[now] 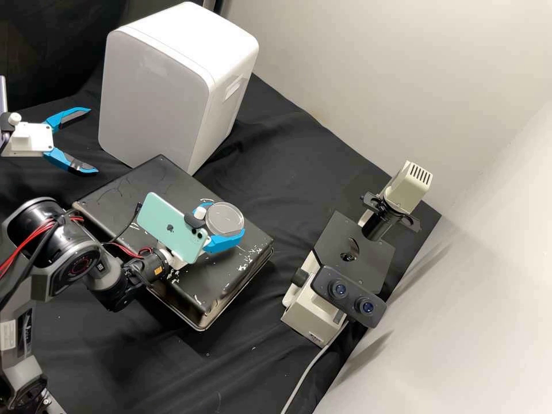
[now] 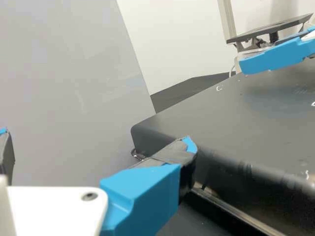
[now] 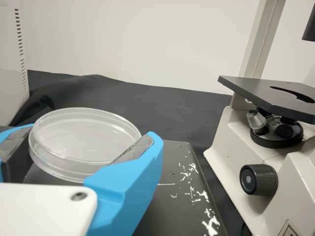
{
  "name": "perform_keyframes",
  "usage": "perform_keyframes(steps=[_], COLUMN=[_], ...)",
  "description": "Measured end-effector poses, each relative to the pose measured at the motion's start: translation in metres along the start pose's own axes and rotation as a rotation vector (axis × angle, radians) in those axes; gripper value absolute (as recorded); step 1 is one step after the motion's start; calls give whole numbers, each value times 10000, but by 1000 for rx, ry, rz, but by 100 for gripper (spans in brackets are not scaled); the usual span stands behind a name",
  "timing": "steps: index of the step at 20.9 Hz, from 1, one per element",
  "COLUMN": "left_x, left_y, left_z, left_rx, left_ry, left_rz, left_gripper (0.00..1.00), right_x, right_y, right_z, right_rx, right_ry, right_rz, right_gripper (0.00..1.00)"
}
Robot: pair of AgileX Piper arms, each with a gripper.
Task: Place the petri dish on the bench
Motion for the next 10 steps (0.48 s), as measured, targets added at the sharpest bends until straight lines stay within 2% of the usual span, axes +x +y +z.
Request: perform_keyframes(steps=[10], left_x=[0], left_y=[0], left_z=[0], left_rx=[0], left_ry=[0], left_rz=[0], left_gripper=[100], right_x=[-50], right_y=[-35], right_z=[28], right_rx=[-1], right_ry=[-13], right_rz=[-18], right_gripper=[0])
